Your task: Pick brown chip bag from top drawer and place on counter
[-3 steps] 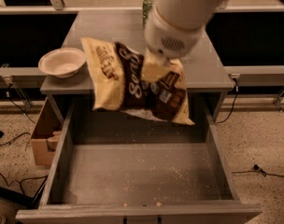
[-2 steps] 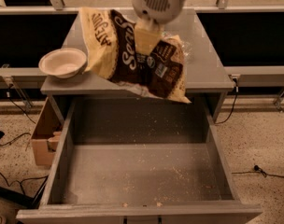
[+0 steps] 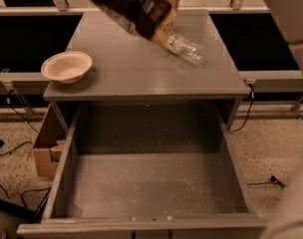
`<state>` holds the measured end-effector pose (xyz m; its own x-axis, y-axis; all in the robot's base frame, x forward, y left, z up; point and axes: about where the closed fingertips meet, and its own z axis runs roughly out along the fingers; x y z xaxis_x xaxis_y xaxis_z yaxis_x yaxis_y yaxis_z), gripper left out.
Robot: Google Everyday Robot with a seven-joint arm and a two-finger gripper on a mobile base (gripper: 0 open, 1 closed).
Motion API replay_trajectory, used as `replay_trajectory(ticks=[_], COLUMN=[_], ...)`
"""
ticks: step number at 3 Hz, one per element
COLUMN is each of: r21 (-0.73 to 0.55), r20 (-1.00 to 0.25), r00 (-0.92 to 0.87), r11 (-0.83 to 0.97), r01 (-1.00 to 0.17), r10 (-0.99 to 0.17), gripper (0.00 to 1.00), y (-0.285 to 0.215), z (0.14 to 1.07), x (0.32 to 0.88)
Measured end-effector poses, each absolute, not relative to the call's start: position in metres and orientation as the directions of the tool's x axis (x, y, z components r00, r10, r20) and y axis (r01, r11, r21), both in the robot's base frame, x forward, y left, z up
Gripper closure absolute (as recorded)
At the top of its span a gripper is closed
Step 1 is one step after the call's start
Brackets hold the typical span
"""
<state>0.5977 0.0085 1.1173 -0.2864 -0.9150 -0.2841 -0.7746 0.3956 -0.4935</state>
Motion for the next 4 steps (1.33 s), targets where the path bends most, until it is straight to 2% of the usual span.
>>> replay_trajectory(ticks=[1, 3, 4], r21=[-0.558, -0.566, -0.51], r20=[-0.406, -0.46, -0.534], r00=[-0.301, -0.28, -0.326], r11=[0.495, 0.521, 0.604], r01=[-0.667, -0.639, -0.612], r10=[-0.863, -0.843, -0.78], gripper=[1.0, 1.0, 1.0], y=[-0.003, 0.004, 0.014], z=[1.177, 1.185, 1.157], x=[0.626, 0.631, 0.653])
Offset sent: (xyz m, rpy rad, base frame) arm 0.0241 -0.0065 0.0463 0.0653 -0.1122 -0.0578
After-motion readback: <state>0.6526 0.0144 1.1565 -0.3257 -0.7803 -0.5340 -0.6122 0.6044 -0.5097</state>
